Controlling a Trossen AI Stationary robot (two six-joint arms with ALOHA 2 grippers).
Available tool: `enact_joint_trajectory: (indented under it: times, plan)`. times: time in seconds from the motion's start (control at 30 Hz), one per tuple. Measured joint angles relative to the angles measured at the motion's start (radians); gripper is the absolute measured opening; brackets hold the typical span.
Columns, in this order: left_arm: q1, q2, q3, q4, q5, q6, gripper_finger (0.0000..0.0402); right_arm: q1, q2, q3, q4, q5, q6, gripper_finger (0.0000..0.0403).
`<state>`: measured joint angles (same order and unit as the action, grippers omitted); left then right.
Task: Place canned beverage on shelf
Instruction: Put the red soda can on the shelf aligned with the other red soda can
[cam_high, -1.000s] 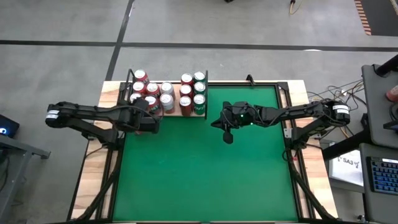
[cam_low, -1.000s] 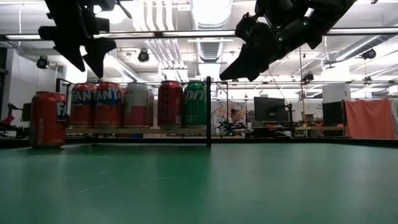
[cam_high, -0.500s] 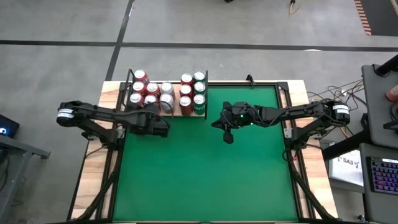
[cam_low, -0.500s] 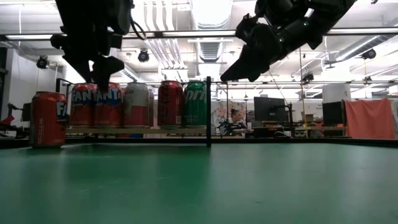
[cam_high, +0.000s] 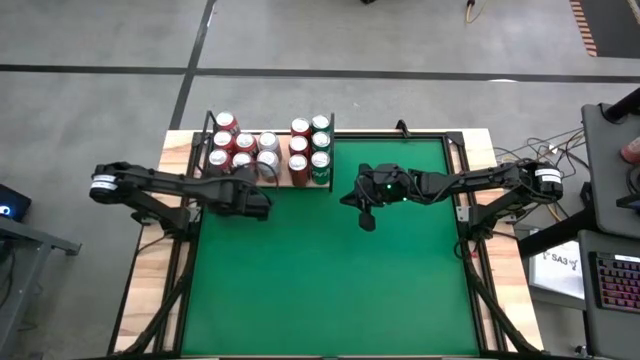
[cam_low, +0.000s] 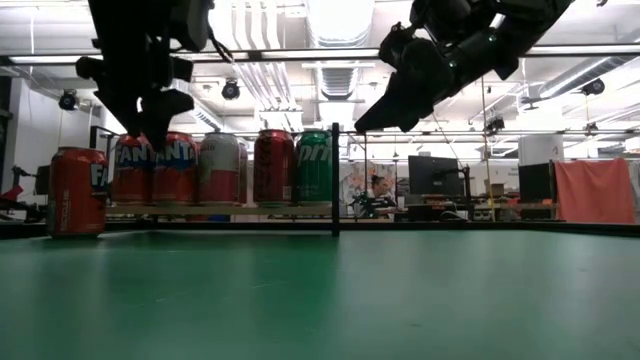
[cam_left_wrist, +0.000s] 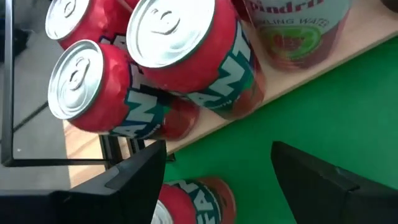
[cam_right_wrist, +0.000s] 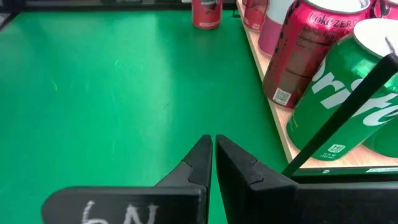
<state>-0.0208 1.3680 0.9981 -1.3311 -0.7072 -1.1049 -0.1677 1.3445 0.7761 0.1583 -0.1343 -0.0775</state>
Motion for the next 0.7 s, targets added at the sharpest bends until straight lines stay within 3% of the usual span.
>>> enact_joint_trajectory:
  times: [0.4, 0.7]
  plan:
    - [0.014, -0.109, -0.005, -0.078, 0.146, -0.122, 0.0275, 0.000, 0.000, 0.000, 0.042, 0.001, 0.041, 0.0013]
    - [0.014, -0.106, -0.006, -0.148, 0.149, -0.165, 0.0290, 0.000, 0.000, 0.001, 0.042, 0.001, 0.091, 0.0013]
